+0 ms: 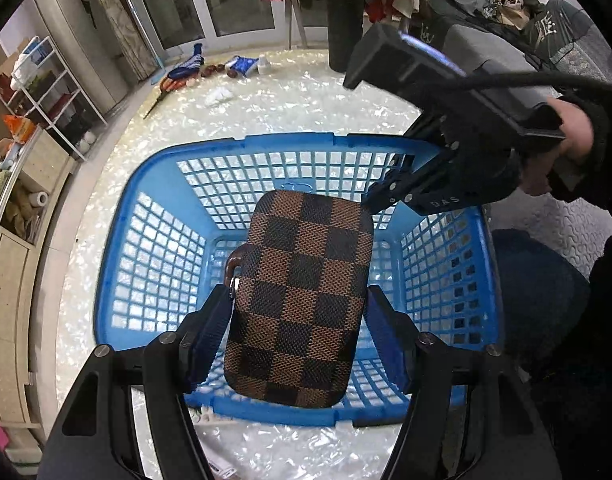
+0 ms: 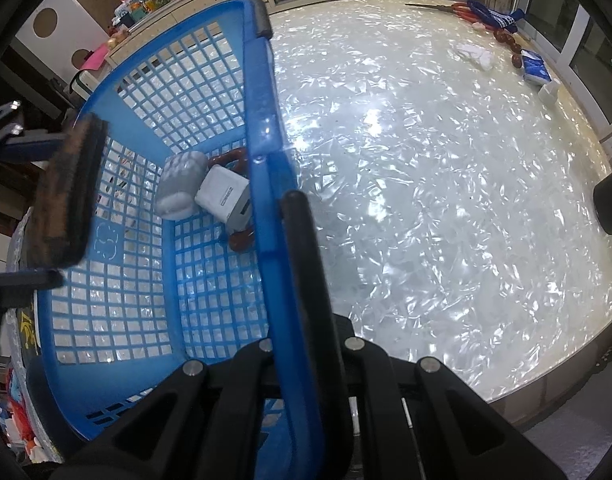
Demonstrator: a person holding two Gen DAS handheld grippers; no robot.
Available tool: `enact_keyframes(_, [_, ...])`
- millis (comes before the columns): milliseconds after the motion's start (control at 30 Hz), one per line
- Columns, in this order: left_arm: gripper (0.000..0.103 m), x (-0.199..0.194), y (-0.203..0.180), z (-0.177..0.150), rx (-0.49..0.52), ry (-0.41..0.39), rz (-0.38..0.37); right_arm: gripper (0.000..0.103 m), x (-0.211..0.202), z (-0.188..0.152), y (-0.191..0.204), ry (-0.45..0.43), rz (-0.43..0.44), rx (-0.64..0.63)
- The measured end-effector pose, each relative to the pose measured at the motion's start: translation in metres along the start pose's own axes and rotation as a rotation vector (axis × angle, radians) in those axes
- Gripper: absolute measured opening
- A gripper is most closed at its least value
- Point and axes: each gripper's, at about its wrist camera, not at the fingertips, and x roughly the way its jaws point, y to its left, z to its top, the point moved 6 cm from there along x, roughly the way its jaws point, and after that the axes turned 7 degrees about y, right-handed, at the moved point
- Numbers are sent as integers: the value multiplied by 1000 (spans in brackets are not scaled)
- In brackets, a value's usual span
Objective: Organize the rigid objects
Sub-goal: 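Carry the checkered case into the basket and open the left gripper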
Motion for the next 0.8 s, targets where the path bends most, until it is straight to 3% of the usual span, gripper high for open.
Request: enact_keyframes(800, [73, 65, -11, 2, -2, 135, -41, 4, 1, 6, -1, -17, 10, 18])
